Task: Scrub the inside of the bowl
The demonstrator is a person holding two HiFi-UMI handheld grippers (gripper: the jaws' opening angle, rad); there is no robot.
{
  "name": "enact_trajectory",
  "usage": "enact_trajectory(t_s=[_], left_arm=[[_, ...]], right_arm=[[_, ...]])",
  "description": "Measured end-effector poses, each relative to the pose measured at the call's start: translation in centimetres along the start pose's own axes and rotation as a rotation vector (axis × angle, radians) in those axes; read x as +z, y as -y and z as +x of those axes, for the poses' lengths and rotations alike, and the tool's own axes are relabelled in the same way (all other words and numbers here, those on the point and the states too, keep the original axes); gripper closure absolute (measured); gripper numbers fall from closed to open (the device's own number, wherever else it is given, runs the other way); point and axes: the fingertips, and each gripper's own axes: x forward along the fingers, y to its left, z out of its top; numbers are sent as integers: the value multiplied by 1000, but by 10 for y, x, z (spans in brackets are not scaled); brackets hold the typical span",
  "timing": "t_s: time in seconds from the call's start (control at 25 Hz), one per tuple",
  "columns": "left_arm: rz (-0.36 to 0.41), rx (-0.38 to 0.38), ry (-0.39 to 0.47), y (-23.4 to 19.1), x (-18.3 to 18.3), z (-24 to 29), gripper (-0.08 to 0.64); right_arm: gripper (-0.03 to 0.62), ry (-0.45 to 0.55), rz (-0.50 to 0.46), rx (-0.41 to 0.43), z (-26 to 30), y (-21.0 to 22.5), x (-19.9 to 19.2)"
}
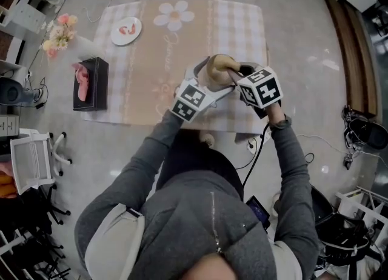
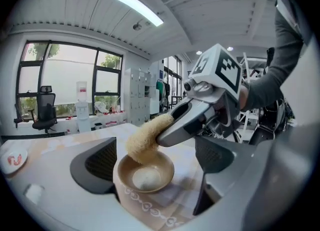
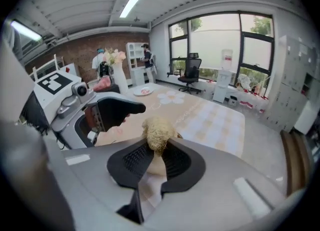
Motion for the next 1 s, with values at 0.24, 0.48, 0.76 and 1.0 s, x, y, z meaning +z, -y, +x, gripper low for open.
enact_trajectory(t_s=[0.24,0.48,0.76,1.0], left_arm=[[3,-23,115,13,48,-8,140],[3,-81,165,30,70,-7,229],[-12,-200,244,62,95,-3,408],[-7,-213,275,91,103,14,549]], right_arm=[[540,275,202,-108,-60,22,31],[540,501,342,-287,-129,49,38],[537,715,418,-565,-214,57,19],[532,768,557,-708,-236,42,-29]])
